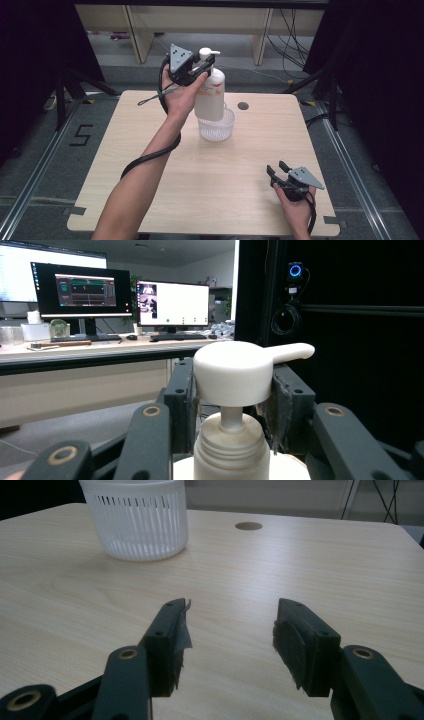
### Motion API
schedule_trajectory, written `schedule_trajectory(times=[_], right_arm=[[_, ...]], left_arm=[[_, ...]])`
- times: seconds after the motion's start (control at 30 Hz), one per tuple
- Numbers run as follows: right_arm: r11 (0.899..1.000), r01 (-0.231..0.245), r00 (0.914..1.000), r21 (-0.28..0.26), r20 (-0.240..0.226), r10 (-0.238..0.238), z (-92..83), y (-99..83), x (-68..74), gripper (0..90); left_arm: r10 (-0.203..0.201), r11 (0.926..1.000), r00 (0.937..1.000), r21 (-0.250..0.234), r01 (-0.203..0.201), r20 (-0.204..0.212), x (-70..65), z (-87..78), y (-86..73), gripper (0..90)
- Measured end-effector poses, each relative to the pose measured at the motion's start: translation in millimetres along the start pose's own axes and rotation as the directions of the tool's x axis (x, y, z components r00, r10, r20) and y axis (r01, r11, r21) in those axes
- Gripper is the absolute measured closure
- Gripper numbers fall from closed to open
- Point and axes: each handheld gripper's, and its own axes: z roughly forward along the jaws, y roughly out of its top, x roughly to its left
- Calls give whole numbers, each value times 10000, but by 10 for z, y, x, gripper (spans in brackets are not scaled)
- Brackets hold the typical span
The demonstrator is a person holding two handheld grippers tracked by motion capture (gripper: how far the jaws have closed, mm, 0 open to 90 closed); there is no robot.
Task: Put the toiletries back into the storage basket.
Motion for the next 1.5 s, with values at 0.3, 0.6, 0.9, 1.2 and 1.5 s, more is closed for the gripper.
schedule_trajectory(times=[0.3,0.6,0.9,1.2,1.5], right_arm=[[10000,-1,10000,5,-8,1,0,0,-2,471],[10000,-75,9999,10,-124,76,2,-1,-7,471],[9999,-132,9998,28,-148,132,1,-2,-6,470],[10000,39,10000,-46,16,-39,-1,-5,-17,470],[10000,4,10000,37,7,-4,11,-5,-13,470]], left_arm=[[-4,9999,10000,118,4,3,7,65,-45,594],[-229,9991,9997,357,231,-59,-21,126,-81,594],[-224,9984,9997,524,229,-103,-28,195,-128,594],[-195,9980,9997,605,202,-121,-16,242,-160,594],[-150,9970,9998,761,157,-97,-16,307,-211,594]])
